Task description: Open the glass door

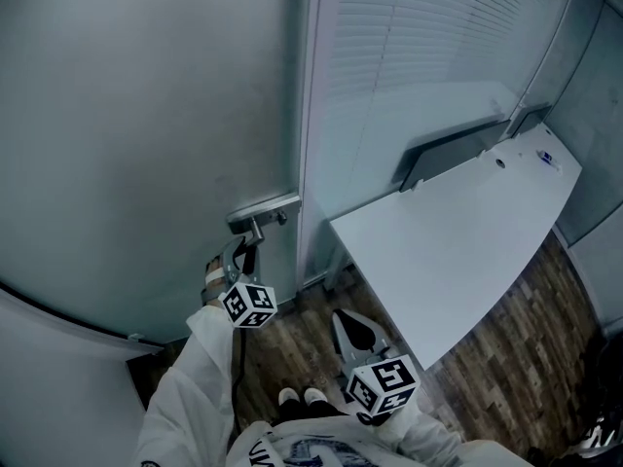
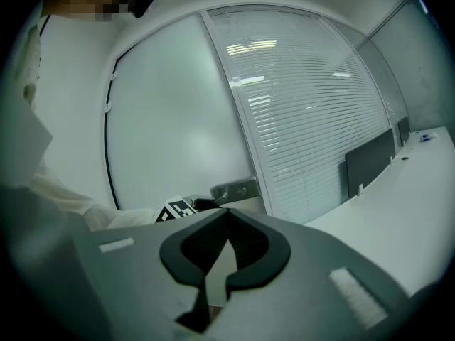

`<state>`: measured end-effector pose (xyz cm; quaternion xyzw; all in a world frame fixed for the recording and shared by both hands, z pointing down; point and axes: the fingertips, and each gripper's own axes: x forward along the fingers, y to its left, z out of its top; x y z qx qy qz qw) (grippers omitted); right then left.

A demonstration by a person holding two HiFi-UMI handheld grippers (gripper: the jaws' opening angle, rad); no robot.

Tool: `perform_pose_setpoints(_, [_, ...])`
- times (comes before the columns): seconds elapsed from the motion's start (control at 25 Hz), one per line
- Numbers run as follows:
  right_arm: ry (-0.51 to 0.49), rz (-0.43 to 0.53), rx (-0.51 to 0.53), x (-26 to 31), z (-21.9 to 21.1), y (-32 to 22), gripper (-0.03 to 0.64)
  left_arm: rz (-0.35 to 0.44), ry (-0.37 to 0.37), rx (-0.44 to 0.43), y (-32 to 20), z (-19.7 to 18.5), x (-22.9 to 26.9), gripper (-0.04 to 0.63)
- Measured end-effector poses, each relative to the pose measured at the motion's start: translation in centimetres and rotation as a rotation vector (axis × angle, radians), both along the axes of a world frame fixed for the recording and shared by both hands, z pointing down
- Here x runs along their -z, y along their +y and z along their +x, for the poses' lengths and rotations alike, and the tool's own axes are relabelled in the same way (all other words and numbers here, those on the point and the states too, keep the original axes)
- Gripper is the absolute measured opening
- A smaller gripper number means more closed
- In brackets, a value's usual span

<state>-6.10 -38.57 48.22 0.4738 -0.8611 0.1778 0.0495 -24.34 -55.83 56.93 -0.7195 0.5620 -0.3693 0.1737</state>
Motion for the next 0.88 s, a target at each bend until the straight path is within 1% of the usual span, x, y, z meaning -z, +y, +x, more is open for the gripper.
perform_pose_setpoints(0.24, [-0.018,-0.005,0.01,-0.1,0.6,0.2,0.006,-0.045,-0.004,-0.005,2.9,1.4,0.0,0.129])
perform_pose_setpoints(0.48, [-0.028,-0.001,0.023,-0.3,0.9,0.6,0.006,-0.082,-0.051,-0.017,6.0,2.3,-0.2,0.132])
perform_pose_setpoints(0.52, [-0.031,-0.001,0.024,-0.2,1.0,0.7,0.006,-0.084,-0.066,-0.016,6.5,2.4,-0.1,0.132])
perform_pose_setpoints(0.64, [-0.038,0.0,0.033,0.1,1.1,0.8,0.006,-0.082,-0.163,-0.011,7.7,2.6,0.8,0.146])
perform_pose_setpoints(0.68, [-0.041,0.001,0.038,0.3,1.2,0.9,0.005,-0.089,-0.181,-0.009,8.0,2.7,1.1,0.149])
perform_pose_setpoints(0.88, [-0.055,0.004,0.066,0.6,1.4,1.2,0.006,-0.126,-0.219,0.003,9.3,3.0,1.2,0.16])
